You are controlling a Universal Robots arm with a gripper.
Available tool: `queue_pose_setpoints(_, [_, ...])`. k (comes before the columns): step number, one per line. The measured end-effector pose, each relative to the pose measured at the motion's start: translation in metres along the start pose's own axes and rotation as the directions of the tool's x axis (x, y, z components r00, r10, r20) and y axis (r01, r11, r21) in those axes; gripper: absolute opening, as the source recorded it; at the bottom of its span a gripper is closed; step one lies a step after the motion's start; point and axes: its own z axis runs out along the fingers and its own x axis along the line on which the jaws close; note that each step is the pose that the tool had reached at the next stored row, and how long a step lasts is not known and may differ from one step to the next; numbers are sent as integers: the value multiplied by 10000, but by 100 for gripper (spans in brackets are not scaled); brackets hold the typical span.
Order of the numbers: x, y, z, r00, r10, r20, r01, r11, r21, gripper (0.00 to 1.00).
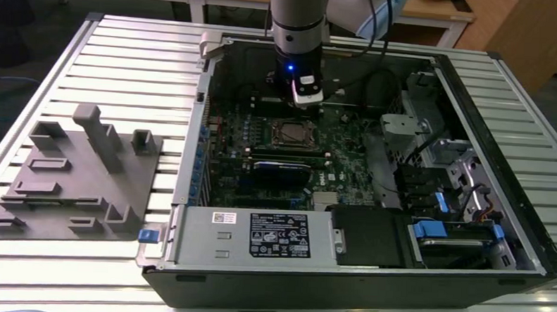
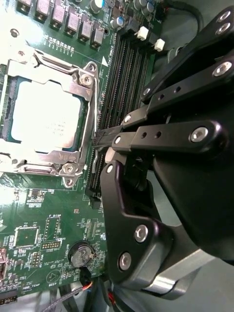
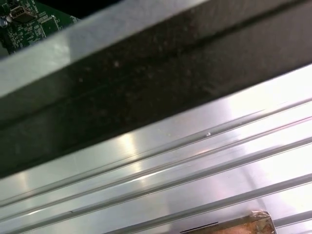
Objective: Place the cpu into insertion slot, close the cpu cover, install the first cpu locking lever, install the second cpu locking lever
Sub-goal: 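Install the first cpu locking lever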
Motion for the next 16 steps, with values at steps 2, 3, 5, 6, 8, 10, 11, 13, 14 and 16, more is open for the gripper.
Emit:
queue_pose_setpoints(2, [0, 0, 1, 10000, 13, 2, -13, 10000, 4, 11])
queue_pose_setpoints(3, [1, -1, 3, 10000, 17, 4, -17, 10000, 3, 11])
queue_pose_setpoints(5, [-2, -7, 5, 10000, 21, 7, -21, 10000, 1, 11])
queue_pose_setpoints(6, [-3, -12, 6, 10000, 23, 8, -23, 10000, 1, 11])
queue_pose_setpoints(8, [-4, -19, 16, 10000, 27, 17, -27, 10000, -2, 11])
queue_pose_setpoints(10, [-4, -24, 29, 10000, 30, 28, -30, 10000, -5, 11])
queue_pose_setpoints(11, [-3, -26, 36, 10000, 30, 34, -30, 10000, -7, 11])
queue_pose_setpoints(13, [-2, -29, 52, 10000, 31, 47, -31, 10000, -12, 11])
queue_pose_setpoints(14, [-1, -30, 58, 10000, 32, 52, -32, 10000, -13, 11])
queue_pose_setpoints(16, [1, -31, 69, 10000, 35, 58, -35, 10000, -17, 11])
